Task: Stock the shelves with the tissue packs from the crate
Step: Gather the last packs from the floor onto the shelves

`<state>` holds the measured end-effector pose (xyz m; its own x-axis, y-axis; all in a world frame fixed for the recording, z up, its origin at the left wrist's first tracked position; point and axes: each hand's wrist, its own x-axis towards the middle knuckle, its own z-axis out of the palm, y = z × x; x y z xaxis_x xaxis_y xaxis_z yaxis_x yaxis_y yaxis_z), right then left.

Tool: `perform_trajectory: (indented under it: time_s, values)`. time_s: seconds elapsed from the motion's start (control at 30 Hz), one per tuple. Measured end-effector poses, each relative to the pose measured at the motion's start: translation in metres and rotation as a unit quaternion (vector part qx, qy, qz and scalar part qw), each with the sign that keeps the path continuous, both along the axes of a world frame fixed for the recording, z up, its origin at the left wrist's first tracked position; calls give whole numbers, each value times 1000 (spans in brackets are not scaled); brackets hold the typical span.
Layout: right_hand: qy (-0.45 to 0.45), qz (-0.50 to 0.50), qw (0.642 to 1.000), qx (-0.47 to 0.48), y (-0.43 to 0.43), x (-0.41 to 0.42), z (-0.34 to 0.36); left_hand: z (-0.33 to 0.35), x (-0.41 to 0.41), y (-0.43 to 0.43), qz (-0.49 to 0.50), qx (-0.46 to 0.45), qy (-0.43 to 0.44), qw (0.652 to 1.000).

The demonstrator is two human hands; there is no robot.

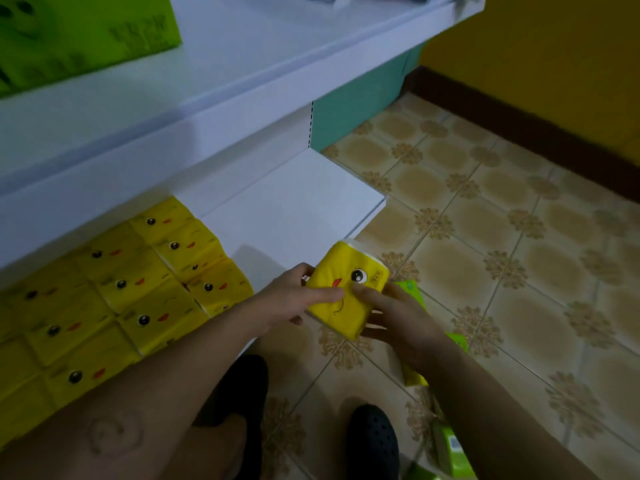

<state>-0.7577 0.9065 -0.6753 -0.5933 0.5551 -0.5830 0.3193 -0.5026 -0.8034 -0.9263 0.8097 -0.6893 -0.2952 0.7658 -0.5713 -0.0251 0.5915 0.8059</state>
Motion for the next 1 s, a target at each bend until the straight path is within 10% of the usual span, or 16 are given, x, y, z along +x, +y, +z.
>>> perform_trajectory:
  time_s: [0.2,0.5,0.63,0.8,1.0]
  values:
    - [-34,-38,998,38,-4,-27,-1,2,-11,-1,21,-20,-20,999]
    - [-57,233,962,129,26,-34,11,0,-48,-4,-72,-14,-114,991]
    - [-144,73,964,213,35,-38,-4,-3,-36,13,112,-65,11,991]
    - [-100,-47,957,267,6,-48,-12,8,-14,30,194,-121,-286,930]
    - [-70,91,949,293,-20,-55,-31,-18,-26,38,307,-55,-80,947]
